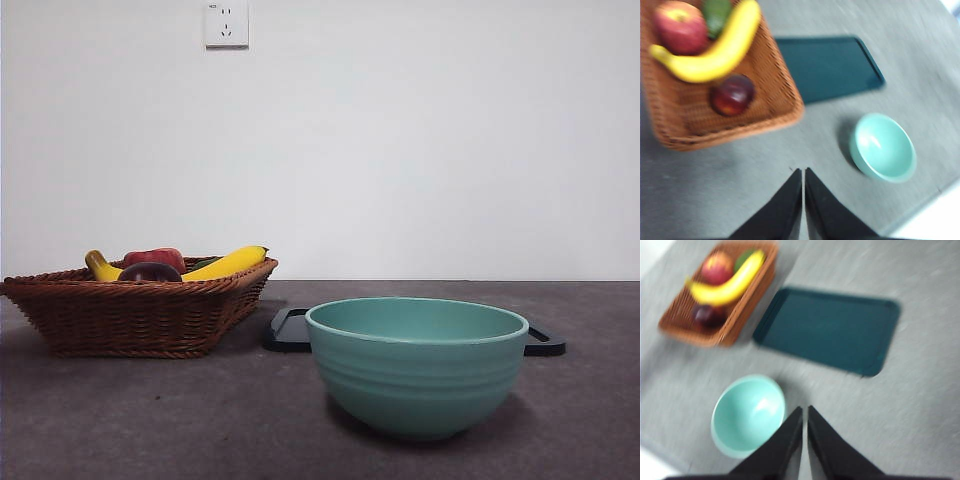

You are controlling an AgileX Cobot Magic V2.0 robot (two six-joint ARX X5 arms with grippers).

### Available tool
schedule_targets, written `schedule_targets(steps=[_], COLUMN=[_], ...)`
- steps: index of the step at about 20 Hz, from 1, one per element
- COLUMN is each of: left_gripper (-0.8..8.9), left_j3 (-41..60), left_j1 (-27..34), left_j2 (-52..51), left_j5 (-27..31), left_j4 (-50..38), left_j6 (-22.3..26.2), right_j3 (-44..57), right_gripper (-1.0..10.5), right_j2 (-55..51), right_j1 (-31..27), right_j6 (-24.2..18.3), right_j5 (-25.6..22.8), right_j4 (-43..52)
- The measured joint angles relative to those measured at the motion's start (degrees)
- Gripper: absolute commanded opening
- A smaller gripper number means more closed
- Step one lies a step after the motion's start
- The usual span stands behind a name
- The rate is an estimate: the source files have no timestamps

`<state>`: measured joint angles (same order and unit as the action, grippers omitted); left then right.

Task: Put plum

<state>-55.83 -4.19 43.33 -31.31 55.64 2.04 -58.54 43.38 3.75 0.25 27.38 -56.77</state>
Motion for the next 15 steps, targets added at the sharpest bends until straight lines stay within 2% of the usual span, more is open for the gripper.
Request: schedule_targets(steps=[5, 8, 10, 13, 15], left_gripper=[0.09, 0.23, 1.64, 4.68, 5.08], left_j3=[-1.1, -1.1, -1.1, -1.1, -1.1], left_j1=[-3.1, -3.2, -3.2, -3.2, -3.2], left_j2=[1.2, 1.2, 1.2, 1.2, 1.2], left_j5=[-0.1, -0.1, -0.1, -0.1, -0.1], left_j4=[2.3, 2.3, 2.3, 2.3, 2.3], left_j6=[1.2, 1.4, 1.4, 1.4, 1.4], right_j3=[-1.0, -1.0, -1.0, -1.0, -1.0], right_gripper=[0.1, 0.1, 0.6, 4.2, 4.5], right_j2=[2.9, 2.9, 2.9, 2.9, 2.9], right_j1=[4.6, 5.3, 5.3, 5.3, 5.3], right_j6=[-2.5, -2.9, -2.9, -2.8, -2.6], right_j5=[0.0, 0.0, 0.0, 0.0, 0.0], right_j4=[-2.4, -2.4, -2.4, -2.4, -2.4])
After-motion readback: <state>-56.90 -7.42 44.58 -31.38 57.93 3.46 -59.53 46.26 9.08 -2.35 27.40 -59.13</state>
